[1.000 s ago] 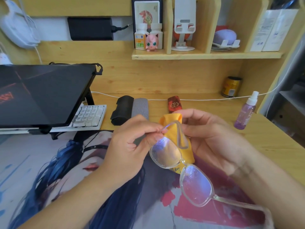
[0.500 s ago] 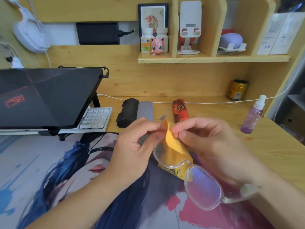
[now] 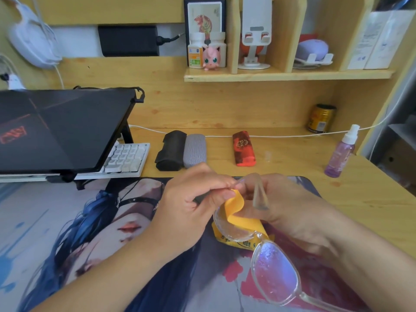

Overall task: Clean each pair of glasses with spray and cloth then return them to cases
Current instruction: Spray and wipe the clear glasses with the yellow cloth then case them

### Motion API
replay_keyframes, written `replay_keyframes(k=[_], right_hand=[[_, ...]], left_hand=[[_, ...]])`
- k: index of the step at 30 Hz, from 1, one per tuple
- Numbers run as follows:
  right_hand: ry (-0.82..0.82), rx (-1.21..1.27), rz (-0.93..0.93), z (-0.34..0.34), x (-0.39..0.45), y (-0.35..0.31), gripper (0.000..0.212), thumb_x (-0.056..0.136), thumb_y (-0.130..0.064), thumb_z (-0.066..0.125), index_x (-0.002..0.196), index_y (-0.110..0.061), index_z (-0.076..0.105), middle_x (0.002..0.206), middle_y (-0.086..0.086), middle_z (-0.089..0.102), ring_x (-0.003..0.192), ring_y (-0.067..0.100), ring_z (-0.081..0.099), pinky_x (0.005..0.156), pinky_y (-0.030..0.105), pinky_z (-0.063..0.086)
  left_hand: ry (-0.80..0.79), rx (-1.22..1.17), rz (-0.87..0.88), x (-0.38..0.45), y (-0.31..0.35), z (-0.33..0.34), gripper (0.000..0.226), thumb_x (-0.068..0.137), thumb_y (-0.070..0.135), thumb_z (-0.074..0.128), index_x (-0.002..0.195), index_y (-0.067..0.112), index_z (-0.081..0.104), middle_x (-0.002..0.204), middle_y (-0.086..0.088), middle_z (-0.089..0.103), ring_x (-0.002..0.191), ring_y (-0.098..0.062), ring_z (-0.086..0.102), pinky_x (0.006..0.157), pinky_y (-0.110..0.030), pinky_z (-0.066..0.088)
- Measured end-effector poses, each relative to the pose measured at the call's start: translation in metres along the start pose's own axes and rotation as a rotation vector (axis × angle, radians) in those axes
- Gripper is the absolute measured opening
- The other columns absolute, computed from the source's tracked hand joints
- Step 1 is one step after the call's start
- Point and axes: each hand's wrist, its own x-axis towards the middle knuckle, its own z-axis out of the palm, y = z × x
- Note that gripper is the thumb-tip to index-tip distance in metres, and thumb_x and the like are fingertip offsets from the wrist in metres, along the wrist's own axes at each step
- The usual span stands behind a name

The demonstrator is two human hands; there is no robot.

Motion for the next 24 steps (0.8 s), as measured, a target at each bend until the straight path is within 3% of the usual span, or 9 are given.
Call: replay_keyframes(k=[3, 5, 9, 12, 13, 15, 17, 21, 24], right_hand=[[-0.017, -0.026, -0.013, 0.001, 0.0, 0.001, 0.019, 0.078, -0.024, 0.081, 0.088, -0.008, 0.076, 0.085, 0.011, 0.064, 0.079, 0.025, 0.059, 0.074, 0.042, 0.046], [-0.051, -0.055, -0.043, 0.0, -0.001, 0.0, 0.01, 0.089, -0.014, 0.074, 0.093, -0.005, 0.075, 0.087, 0.016, 0.066, 0.081, 0.023, 0.058, 0.074, 0.042, 0.05], [-0.137, 0.052, 0.004, -0.008, -0.002, -0.001, 0.013, 0.094, -0.001, 0.061, 0.099, 0.005, 0.072, 0.081, 0.009, 0.065, 0.07, 0.014, 0.061, 0.061, 0.021, 0.049], [-0.129, 0.019, -0.004, -0.005, 0.003, 0.002, 0.013, 0.084, -0.013, 0.075, 0.091, -0.004, 0.073, 0.08, 0.013, 0.062, 0.072, 0.022, 0.057, 0.071, 0.033, 0.045], [-0.12, 0.009, -0.004, -0.003, 0.004, 0.004, 0.015, 0.078, -0.018, 0.077, 0.084, -0.007, 0.071, 0.079, 0.016, 0.058, 0.073, 0.025, 0.053, 0.071, 0.04, 0.041], [-0.125, 0.077, 0.009, 0.0, 0.005, 0.007, 0.018, 0.072, -0.018, 0.078, 0.076, -0.007, 0.064, 0.074, 0.014, 0.053, 0.07, 0.025, 0.05, 0.068, 0.041, 0.041], [-0.114, 0.133, 0.021, 0.002, 0.006, 0.009, 0.027, 0.072, -0.016, 0.077, 0.084, 0.003, 0.062, 0.076, 0.016, 0.055, 0.069, 0.026, 0.052, 0.066, 0.039, 0.044], [-0.054, 0.021, -0.04, 0.003, 0.005, 0.006, 0.032, 0.082, -0.027, 0.067, 0.09, 0.004, 0.066, 0.077, 0.016, 0.051, 0.072, 0.026, 0.044, 0.07, 0.045, 0.036], [-0.074, 0.046, -0.05, 0.002, 0.002, 0.003, 0.033, 0.086, -0.027, 0.064, 0.096, 0.004, 0.07, 0.082, 0.016, 0.056, 0.076, 0.025, 0.047, 0.074, 0.043, 0.038]], left_hand=[[0.005, -0.019, -0.006, 0.0, 0.002, 0.0, 0.013, 0.095, 0.02, 0.065, 0.101, 0.015, 0.075, 0.088, -0.003, 0.066, 0.082, -0.019, 0.065, 0.07, -0.038, 0.052], [0.005, -0.027, -0.01, 0.001, 0.003, -0.001, 0.012, 0.094, 0.017, 0.066, 0.101, 0.017, 0.074, 0.087, -0.005, 0.067, 0.081, -0.019, 0.065, 0.07, -0.037, 0.052], [-0.015, -0.011, -0.028, 0.003, 0.005, -0.001, 0.01, 0.095, 0.012, 0.068, 0.102, 0.016, 0.074, 0.087, -0.003, 0.066, 0.082, -0.014, 0.065, 0.072, -0.026, 0.051], [-0.024, -0.009, -0.017, 0.003, 0.007, 0.0, 0.013, 0.096, 0.013, 0.063, 0.101, 0.018, 0.074, 0.089, 0.01, 0.064, 0.082, -0.01, 0.062, 0.075, -0.022, 0.047], [-0.027, -0.006, -0.007, 0.002, 0.007, 0.001, 0.014, 0.096, 0.013, 0.061, 0.101, 0.018, 0.073, 0.089, 0.008, 0.065, 0.082, -0.012, 0.062, 0.074, -0.025, 0.048], [-0.032, 0.006, 0.003, 0.001, 0.007, 0.003, 0.013, 0.096, 0.014, 0.06, 0.099, 0.018, 0.072, 0.087, -0.004, 0.067, 0.081, -0.021, 0.063, 0.071, -0.037, 0.05], [-0.03, -0.016, -0.024, 0.001, 0.006, 0.003, 0.012, 0.096, 0.016, 0.061, 0.098, 0.021, 0.071, 0.085, -0.009, 0.066, 0.082, -0.025, 0.063, 0.071, -0.044, 0.049], [-0.031, -0.041, -0.068, 0.003, 0.007, 0.0, 0.015, 0.096, 0.017, 0.061, 0.099, 0.03, 0.068, 0.088, -0.006, 0.069, 0.087, -0.018, 0.063, 0.078, -0.031, 0.05], [-0.02, -0.025, -0.088, 0.004, 0.008, -0.003, 0.015, 0.095, 0.019, 0.062, 0.097, 0.031, 0.07, 0.091, 0.0, 0.071, 0.09, -0.013, 0.064, 0.081, -0.027, 0.052]])
